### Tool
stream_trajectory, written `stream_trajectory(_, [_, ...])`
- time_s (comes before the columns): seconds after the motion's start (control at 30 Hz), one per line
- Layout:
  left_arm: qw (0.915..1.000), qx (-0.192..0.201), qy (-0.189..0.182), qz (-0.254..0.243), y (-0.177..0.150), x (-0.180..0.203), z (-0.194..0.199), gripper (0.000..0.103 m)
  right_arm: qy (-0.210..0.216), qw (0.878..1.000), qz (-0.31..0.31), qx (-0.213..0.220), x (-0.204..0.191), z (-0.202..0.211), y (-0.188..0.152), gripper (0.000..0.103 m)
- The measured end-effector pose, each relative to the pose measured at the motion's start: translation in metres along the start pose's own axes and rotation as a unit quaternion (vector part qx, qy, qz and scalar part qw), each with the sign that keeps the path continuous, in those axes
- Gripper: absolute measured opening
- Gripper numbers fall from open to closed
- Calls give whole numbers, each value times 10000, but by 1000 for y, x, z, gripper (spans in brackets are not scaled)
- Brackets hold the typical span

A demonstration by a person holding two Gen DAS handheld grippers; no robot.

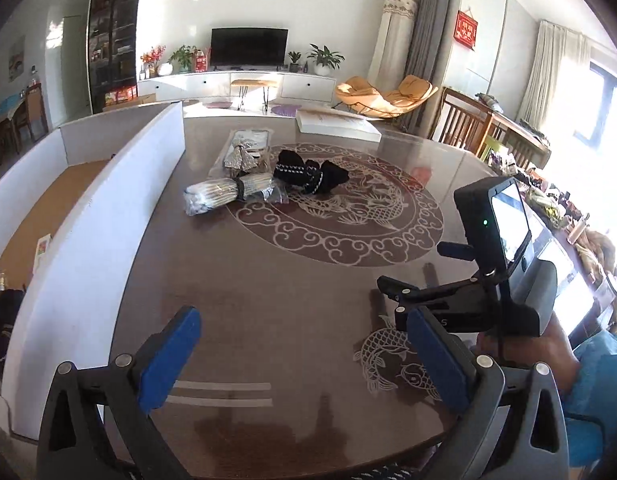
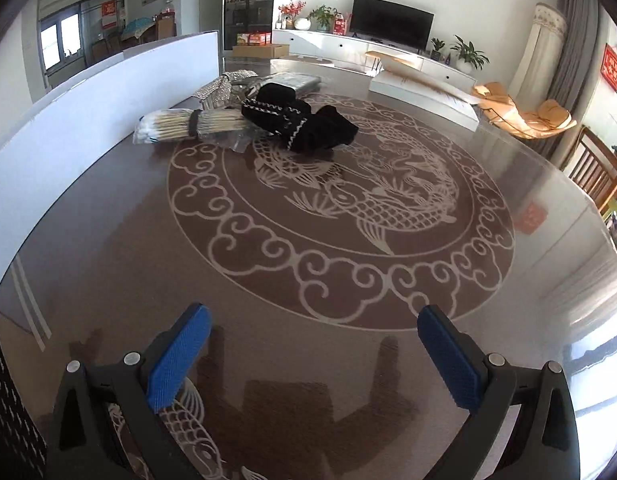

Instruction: Organize objects

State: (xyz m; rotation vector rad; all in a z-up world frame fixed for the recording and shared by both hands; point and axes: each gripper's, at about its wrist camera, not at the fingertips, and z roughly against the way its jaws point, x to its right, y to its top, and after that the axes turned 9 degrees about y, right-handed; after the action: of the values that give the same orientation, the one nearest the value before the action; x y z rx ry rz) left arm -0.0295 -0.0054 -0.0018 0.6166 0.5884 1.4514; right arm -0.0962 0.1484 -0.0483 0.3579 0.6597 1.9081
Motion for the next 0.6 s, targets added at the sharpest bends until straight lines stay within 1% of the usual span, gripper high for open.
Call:
stream_trajectory(0.03, [9999, -124, 59, -86, -4, 7, -13, 103, 152, 9997, -186, 15, 8, 3, -3, 103])
stream_trajectory(0.13, [9987, -372, 304, -165, -14, 9, -38, 103, 140, 9986, -505, 33, 16, 11, -8, 103])
stream_trajectory(0.27, [9972, -447, 600, 5, -28, -7, -46, 103, 52, 9989, -465, -24, 10, 11, -9, 103])
stream_trajectory(0.33, [9967, -479, 641, 168, -31, -15, -48, 103, 56, 9989, -465, -22, 10, 12, -10, 103])
stream_trajectory(0.47, [9952, -650, 588, 441, -38, -29, -56, 103, 57, 9989, -464, -22, 11, 12, -10, 103])
stream_trajectory(0.6, [9950, -601, 707, 378, -39, -29, -57, 103, 57, 9989, -463, -23, 11, 13, -10, 103])
